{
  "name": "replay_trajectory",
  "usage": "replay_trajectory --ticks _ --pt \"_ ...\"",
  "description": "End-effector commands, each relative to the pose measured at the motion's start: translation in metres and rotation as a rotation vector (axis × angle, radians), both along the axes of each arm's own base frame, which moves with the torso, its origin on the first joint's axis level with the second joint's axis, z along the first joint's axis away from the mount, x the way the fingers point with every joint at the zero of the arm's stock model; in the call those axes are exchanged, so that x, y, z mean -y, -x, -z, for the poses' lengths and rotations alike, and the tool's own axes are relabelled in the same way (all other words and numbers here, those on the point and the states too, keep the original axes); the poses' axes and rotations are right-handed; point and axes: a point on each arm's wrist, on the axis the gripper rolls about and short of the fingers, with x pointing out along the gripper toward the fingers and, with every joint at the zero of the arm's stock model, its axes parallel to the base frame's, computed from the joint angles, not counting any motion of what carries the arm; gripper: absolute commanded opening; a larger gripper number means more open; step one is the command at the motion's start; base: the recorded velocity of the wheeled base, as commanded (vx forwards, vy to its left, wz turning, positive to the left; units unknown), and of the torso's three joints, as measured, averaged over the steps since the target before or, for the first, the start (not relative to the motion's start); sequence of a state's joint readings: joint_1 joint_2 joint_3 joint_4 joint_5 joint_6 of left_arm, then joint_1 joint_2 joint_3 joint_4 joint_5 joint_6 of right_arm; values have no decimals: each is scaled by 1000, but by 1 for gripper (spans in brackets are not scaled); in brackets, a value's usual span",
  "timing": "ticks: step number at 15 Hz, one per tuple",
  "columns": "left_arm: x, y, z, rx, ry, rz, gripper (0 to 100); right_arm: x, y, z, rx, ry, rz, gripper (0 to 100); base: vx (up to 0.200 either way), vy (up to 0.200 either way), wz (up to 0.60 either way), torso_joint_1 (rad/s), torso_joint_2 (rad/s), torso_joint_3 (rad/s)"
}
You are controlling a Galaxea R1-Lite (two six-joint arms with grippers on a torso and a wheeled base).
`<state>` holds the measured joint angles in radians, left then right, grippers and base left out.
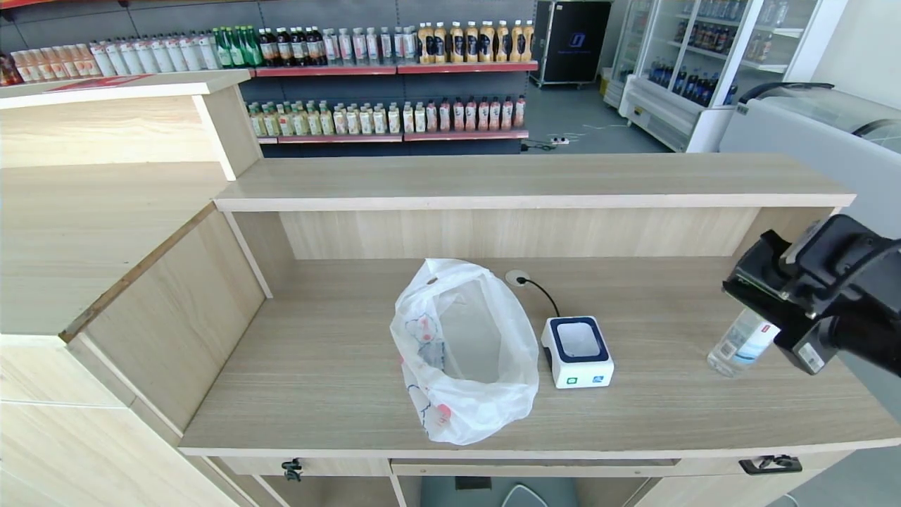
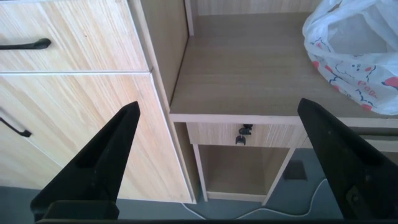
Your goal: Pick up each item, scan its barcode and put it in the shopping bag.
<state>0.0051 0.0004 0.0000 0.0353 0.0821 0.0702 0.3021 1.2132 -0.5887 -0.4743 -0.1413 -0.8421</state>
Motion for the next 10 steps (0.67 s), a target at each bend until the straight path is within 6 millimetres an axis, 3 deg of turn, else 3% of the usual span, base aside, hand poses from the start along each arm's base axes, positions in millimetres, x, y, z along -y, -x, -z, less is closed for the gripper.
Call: replay_trajectory --ticks 1,4,6,10 --pt "0 0 0 0 0 -2 100 28 -10 -17 -58 -194 260 0 0 0 0 0 0 0" --pt "0 0 0 0 0 -2 100 41 -11 -12 -115 -406 368 0 0 0 0 0 0 0" --pt "0 0 0 0 0 -2 100 40 -10 -6 -167 -495 328 0 0 0 0 0 0 0" --pt "0 0 0 0 0 -2 100 26 -14 -9 -206 -660 247 0 0 0 600 -1 1 4"
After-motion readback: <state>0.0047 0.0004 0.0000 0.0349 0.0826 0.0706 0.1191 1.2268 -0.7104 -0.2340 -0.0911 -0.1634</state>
